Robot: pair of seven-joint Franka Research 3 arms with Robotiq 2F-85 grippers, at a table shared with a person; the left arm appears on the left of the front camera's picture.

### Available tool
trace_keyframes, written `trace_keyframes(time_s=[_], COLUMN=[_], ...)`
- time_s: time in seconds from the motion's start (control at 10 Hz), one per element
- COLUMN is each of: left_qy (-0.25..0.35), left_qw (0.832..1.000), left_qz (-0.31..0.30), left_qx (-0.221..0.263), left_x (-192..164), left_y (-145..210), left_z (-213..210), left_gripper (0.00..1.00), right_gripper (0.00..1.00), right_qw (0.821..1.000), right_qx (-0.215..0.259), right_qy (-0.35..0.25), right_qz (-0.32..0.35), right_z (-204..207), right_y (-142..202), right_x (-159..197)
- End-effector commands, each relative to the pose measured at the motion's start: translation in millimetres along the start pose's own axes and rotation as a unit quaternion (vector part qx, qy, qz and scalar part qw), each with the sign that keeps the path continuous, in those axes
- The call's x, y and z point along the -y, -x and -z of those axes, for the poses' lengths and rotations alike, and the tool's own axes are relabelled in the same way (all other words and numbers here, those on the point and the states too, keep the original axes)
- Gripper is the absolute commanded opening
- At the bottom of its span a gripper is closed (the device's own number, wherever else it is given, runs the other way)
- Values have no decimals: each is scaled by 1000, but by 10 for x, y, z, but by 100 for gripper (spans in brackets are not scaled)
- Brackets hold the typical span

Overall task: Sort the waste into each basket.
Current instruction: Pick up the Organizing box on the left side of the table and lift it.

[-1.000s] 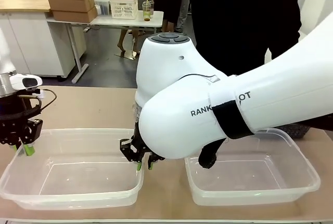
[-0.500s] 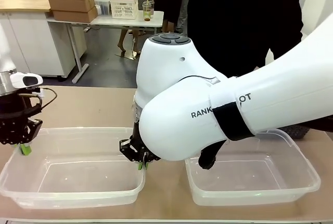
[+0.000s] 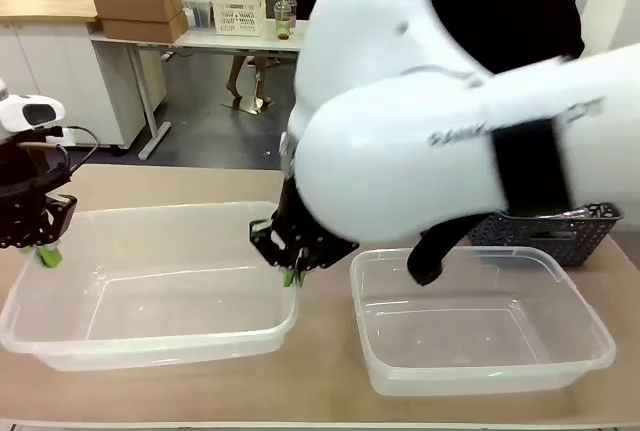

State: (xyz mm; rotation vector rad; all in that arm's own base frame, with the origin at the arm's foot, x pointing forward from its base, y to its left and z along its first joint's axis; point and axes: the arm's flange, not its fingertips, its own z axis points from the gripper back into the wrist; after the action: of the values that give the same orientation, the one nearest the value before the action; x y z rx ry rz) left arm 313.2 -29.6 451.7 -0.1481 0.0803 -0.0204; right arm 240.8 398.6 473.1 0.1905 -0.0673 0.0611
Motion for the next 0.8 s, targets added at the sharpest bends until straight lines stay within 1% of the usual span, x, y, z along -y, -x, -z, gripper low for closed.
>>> trace_keyframes(time_s=[0.0,0.1,0.2,0.3,0.4,0.5,0.6,0.7], left_qy=[-36,-21,21,23,23,23,53,70], left_qw=[998,997,997,999,999,999,997,996], left_qz=[-13,-9,-8,17,17,17,34,26], left_qx=[53,74,80,39,39,39,37,48], left_x=[-113,27,127,297,297,297,569,724], left_y=[197,156,98,144,144,144,225,184], left_z=[-32,-254,-447,-258,-258,-258,-333,-412], left_gripper=[0,0,0,0,0,0,6,6], right_gripper=[0,0,0,0,0,0,8,8], right_qw=[998,998,998,996,1000,1000,999,998], right_qx=[-32,-50,-52,-83,-21,-21,-32,-41], right_qy=[45,43,46,11,7,7,-6,-28], right_qz=[7,7,13,-8,12,12,7,30], right_z=[-439,-566,-630,-564,-565,-565,-610,-590], right_y=[116,162,209,434,191,191,285,112], right_x=[517,641,763,865,319,319,432,618])
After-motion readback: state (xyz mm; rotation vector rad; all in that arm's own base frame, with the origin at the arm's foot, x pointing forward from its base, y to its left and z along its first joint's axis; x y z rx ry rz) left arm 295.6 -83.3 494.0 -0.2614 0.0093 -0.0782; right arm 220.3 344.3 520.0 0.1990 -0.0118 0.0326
